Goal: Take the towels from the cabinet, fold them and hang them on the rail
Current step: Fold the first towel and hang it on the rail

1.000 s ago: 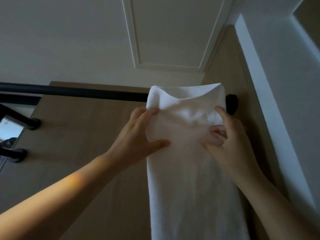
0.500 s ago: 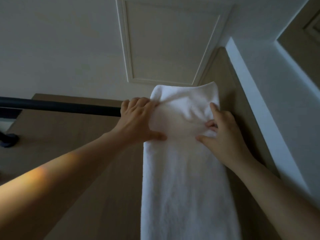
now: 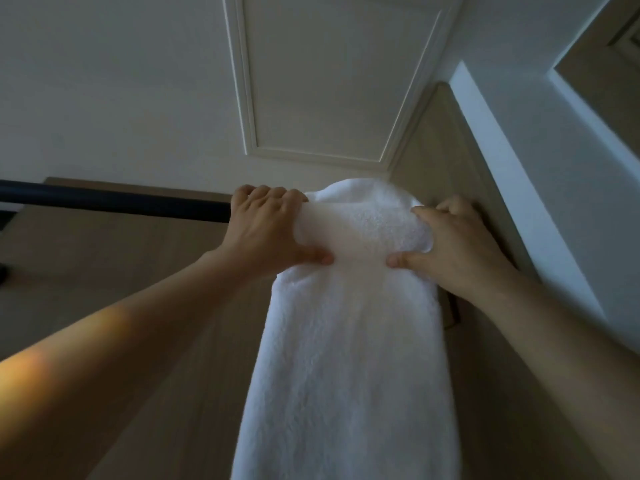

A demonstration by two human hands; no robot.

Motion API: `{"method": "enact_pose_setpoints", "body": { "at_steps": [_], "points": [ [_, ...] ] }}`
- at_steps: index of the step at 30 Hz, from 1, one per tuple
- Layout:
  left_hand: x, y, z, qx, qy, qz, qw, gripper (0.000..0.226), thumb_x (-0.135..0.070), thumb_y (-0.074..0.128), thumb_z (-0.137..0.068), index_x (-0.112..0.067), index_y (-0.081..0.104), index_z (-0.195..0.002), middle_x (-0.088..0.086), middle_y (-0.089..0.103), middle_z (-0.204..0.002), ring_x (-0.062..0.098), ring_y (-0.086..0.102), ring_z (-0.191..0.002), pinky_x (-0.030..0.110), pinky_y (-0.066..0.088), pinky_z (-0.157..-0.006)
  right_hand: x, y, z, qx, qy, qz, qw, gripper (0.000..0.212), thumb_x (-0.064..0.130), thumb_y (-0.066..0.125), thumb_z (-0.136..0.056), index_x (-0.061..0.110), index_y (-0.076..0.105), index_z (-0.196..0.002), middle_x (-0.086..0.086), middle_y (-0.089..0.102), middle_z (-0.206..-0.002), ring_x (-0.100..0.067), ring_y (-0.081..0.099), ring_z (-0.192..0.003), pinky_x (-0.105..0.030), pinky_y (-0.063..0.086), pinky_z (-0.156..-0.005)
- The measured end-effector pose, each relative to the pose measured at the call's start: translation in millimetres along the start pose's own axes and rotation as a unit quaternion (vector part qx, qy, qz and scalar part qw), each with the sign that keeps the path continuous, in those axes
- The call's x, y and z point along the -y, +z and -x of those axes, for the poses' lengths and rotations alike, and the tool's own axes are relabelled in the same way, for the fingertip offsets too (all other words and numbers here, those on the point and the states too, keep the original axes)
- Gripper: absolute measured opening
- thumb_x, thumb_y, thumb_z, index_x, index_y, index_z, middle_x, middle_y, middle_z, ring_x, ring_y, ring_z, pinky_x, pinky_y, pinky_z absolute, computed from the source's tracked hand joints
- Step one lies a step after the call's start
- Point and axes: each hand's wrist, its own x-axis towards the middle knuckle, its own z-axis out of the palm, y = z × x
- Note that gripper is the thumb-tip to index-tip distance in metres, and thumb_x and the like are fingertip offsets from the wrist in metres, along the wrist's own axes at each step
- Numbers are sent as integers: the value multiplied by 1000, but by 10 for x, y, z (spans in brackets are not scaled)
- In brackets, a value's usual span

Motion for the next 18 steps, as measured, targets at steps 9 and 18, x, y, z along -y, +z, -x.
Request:
{"method": "enact_pose_setpoints", "body": {
  "at_steps": [9,18],
  "points": [
    [-85,-176,245,52,-11,35,998,100,-80,54,-65,-28,27,-146,0,39,-138,25,32,-129,38,11,-112,7,-146,-225,111,-79,90,987,72,73,64,-69,25,53,-121,0,60,-117,-25,55,-106,-37,42,-84],
    [-197,-372,784,137,-211,271,929,59,-64,65,-74,-19,60,-110,-7,65,-106,13,63,-95,31,53,-80,56,-113,-341,162,-42,86,982,103,97,38,-53,26,50,-126,3,60,-120,-19,55,-96,-37,41,-80]
  ]
}}
